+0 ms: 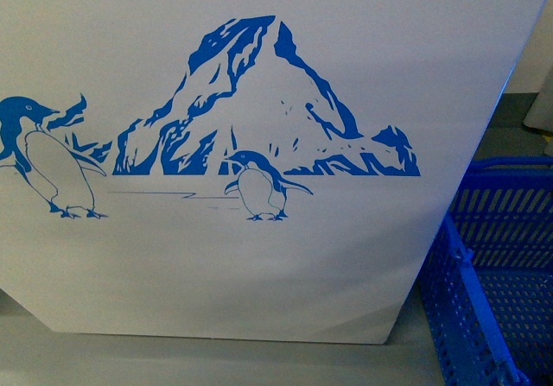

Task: Put drink in fridge

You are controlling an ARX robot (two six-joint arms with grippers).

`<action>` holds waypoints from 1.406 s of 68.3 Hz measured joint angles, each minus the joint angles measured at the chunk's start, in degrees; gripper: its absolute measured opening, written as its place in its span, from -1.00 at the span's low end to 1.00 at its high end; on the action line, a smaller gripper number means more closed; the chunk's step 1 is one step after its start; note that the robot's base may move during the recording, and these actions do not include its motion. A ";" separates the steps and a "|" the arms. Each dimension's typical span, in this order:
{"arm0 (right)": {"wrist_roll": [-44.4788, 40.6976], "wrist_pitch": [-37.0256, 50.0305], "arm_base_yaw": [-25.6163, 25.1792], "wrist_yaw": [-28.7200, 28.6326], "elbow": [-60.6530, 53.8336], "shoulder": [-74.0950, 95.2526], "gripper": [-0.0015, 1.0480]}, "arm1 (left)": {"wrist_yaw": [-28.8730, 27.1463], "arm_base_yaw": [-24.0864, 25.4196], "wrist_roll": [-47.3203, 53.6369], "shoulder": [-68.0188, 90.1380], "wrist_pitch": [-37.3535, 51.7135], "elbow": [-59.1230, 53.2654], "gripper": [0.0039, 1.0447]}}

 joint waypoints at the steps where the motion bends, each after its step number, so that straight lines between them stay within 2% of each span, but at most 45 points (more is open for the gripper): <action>1: 0.00 0.02 -0.07 -0.22 -0.13 -0.11 -0.23 | 0.00 0.00 0.00 0.00 0.00 0.00 0.85; 17: -0.66 4.13 -1.55 -4.04 -6.99 -6.14 -0.24 | 0.00 0.02 0.00 0.00 0.00 0.00 0.85; 32: -2.84 11.82 -1.05 -9.33 -17.79 -21.35 -0.24 | 0.00 0.02 0.00 0.00 0.00 0.00 0.85; 46: -2.58 12.68 0.17 -15.93 -27.87 -40.39 -0.24 | 0.00 0.02 0.00 0.00 0.00 0.00 0.85; 51: -0.09 10.23 0.52 -20.13 -33.75 -53.44 -0.24 | 0.00 0.02 0.00 0.00 0.00 0.00 0.85; 65: 6.34 -0.52 -0.70 -25.77 -39.87 -77.79 -0.24 | 0.00 0.02 0.00 0.00 0.00 0.00 0.85; 86: 14.88 -17.97 -3.15 -32.85 -40.35 -110.07 -0.24 | 0.00 0.02 0.00 0.00 0.00 0.00 0.85; 96: 18.47 -22.12 -2.34 -35.89 -39.26 -119.27 -0.25 | 0.00 0.02 0.00 0.00 0.00 0.00 0.85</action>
